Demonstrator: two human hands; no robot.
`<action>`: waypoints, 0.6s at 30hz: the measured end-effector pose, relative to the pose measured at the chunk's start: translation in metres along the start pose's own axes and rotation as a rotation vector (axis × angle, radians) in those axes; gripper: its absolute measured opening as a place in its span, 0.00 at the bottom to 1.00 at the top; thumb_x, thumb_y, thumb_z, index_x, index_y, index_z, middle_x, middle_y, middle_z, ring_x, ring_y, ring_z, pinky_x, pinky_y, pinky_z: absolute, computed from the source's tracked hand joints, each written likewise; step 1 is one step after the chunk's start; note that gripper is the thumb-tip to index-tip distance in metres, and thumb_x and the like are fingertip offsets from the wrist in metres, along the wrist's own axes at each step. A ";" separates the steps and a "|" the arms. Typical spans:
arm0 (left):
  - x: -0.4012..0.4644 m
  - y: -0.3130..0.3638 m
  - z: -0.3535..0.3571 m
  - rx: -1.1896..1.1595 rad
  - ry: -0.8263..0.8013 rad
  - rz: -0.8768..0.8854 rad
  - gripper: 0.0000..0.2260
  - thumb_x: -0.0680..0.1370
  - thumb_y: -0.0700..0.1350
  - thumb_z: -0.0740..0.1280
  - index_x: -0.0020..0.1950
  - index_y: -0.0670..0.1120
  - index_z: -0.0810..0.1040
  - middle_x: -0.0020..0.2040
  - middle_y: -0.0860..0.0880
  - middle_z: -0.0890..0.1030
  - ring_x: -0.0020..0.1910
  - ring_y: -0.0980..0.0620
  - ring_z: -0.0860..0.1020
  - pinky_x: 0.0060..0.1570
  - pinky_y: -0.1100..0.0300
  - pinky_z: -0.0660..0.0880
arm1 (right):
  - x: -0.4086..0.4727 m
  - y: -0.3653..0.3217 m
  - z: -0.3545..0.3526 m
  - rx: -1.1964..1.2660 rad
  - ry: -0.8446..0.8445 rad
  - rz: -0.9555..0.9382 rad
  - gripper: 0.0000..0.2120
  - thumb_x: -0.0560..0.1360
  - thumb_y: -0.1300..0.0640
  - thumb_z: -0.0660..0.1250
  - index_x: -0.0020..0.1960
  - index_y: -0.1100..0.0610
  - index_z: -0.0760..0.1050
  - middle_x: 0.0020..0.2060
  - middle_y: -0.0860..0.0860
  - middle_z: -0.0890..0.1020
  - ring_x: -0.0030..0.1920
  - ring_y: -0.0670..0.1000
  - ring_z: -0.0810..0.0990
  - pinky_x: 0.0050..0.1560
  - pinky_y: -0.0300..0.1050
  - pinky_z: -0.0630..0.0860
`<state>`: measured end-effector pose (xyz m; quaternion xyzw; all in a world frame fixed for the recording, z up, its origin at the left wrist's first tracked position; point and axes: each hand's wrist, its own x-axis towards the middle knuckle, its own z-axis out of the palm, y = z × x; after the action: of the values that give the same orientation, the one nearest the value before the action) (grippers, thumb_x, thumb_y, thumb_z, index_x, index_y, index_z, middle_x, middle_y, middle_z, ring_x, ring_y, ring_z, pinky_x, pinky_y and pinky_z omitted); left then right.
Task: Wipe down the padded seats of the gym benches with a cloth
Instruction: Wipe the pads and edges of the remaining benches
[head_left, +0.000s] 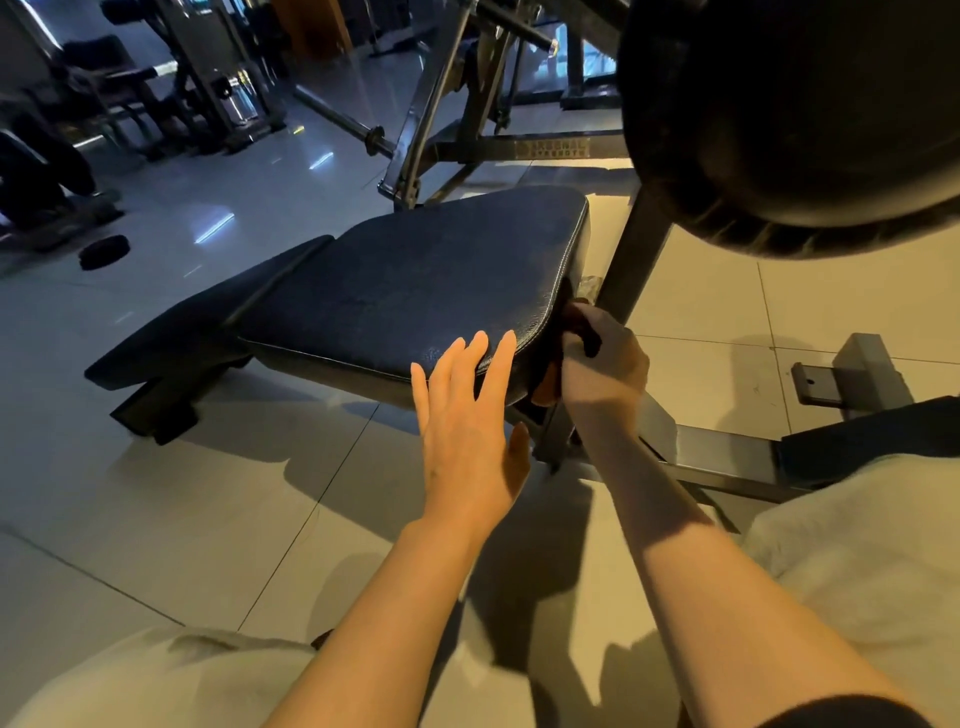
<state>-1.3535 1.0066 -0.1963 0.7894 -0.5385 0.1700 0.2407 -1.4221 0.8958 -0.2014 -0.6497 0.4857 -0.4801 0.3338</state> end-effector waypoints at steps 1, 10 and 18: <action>0.000 -0.001 0.001 0.010 -0.001 0.001 0.42 0.65 0.42 0.80 0.75 0.48 0.64 0.72 0.42 0.68 0.73 0.40 0.63 0.71 0.42 0.45 | -0.011 -0.003 0.001 0.046 0.036 -0.049 0.14 0.78 0.61 0.65 0.63 0.57 0.76 0.56 0.55 0.79 0.57 0.51 0.76 0.50 0.29 0.68; 0.000 -0.003 0.005 0.056 0.028 0.020 0.44 0.62 0.43 0.82 0.75 0.48 0.65 0.71 0.42 0.69 0.72 0.40 0.65 0.70 0.41 0.48 | 0.010 -0.008 -0.002 -0.011 -0.017 0.109 0.16 0.79 0.61 0.63 0.66 0.55 0.75 0.59 0.52 0.80 0.61 0.52 0.76 0.54 0.34 0.66; 0.000 0.000 0.006 0.049 0.053 0.014 0.43 0.63 0.42 0.81 0.75 0.47 0.65 0.72 0.41 0.69 0.72 0.40 0.63 0.70 0.42 0.46 | -0.001 -0.006 -0.001 -0.003 0.009 0.029 0.15 0.79 0.61 0.65 0.65 0.56 0.76 0.57 0.53 0.81 0.58 0.51 0.78 0.51 0.32 0.68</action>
<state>-1.3531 1.0032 -0.2007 0.7866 -0.5330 0.2055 0.2345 -1.4216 0.8984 -0.1954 -0.6409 0.4974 -0.4772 0.3378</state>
